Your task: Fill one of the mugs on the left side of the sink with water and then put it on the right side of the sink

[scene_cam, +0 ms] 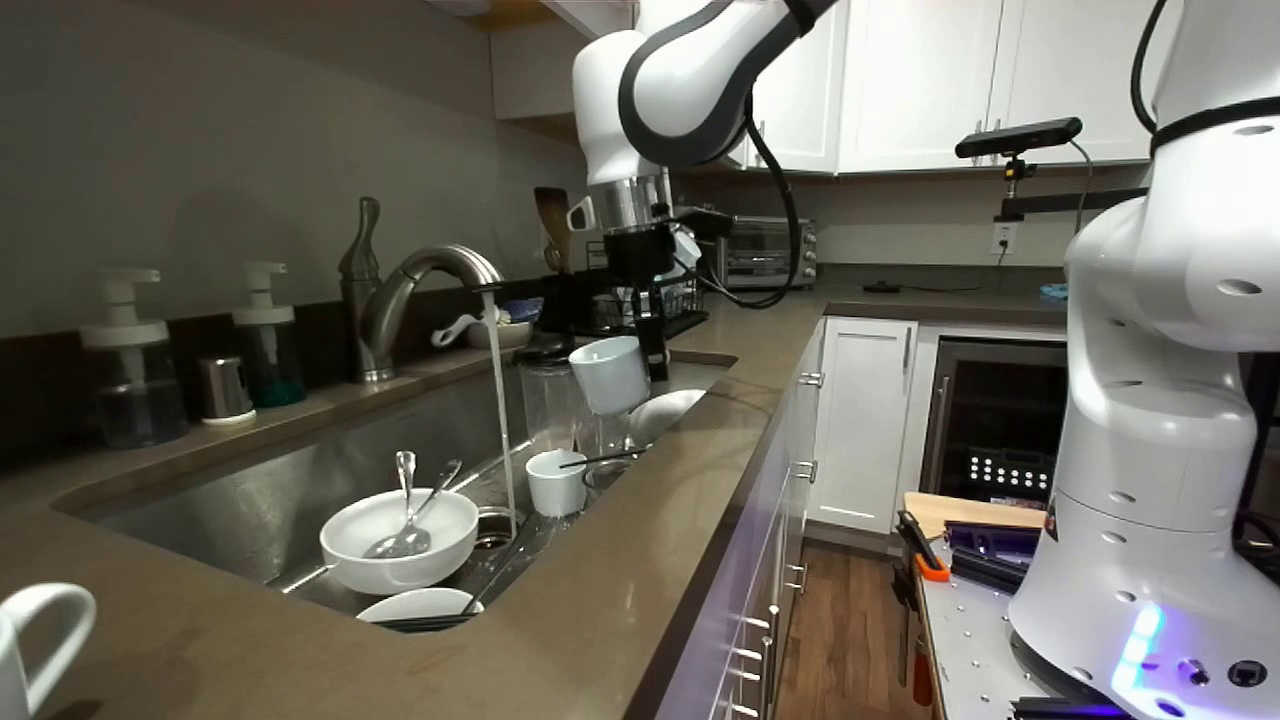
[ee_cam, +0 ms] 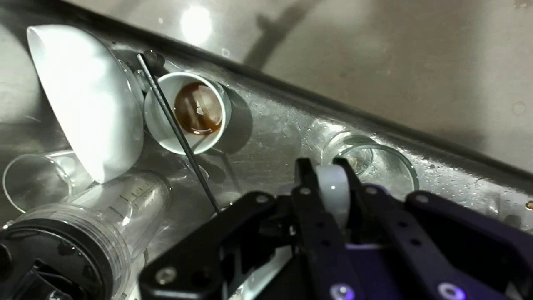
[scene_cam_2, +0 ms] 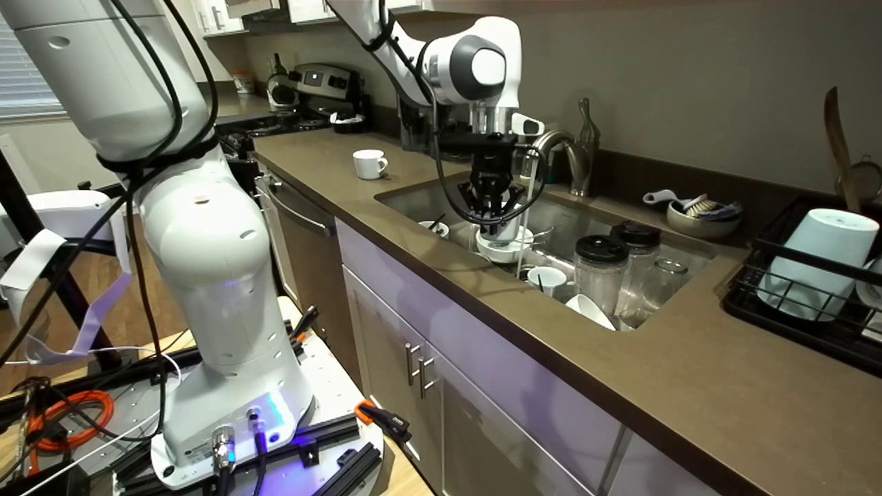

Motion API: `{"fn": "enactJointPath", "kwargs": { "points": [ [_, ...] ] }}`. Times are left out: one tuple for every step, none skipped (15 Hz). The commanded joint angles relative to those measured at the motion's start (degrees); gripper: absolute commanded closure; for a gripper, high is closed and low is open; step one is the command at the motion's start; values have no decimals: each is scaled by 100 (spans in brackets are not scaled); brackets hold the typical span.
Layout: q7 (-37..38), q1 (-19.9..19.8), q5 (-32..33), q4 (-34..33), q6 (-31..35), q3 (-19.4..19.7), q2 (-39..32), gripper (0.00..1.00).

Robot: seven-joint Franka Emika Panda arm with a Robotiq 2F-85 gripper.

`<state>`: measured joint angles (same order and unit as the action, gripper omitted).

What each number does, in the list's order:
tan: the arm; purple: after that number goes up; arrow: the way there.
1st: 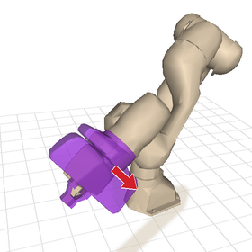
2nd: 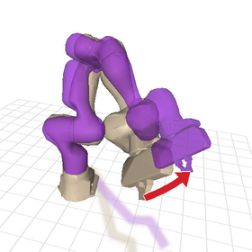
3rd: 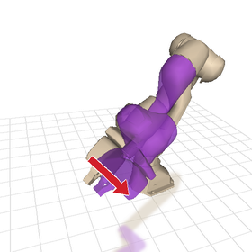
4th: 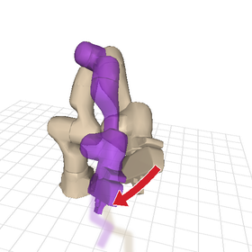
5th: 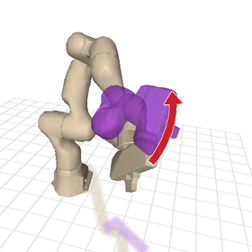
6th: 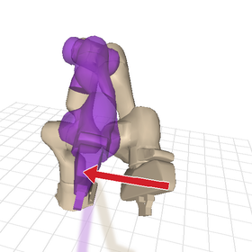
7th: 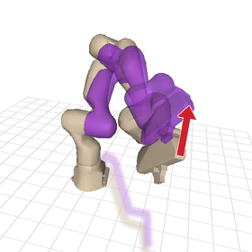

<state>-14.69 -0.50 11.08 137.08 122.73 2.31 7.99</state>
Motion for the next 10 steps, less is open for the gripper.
{"fn": "enactJointPath", "kwargs": {
  "points": [
    [0, -63, -16, 211, 42, 51, 420, 95],
    [13, -76, 0, 243, 48, 72, 474, 95],
    [2, -92, -7, 287, 65, 106, 547, 95],
    [11, -109, -6, 323, 80, 135, 609, 95],
    [0, -119, -1, 367, 98, 165, 669, 95],
    [-6, -131, -4, 419, 107, 203, 738, 95],
    [-9, -149, -2, 450, 108, 243, 794, 95],
    [45, -138, -15, 695, 136, 236, 1046, 95],
    [0, -160, -34, 772, 159, 270, 1137, 95],
    [-55, -176, -54, 875, 200, 316, 1247, 95]
  ]
}}
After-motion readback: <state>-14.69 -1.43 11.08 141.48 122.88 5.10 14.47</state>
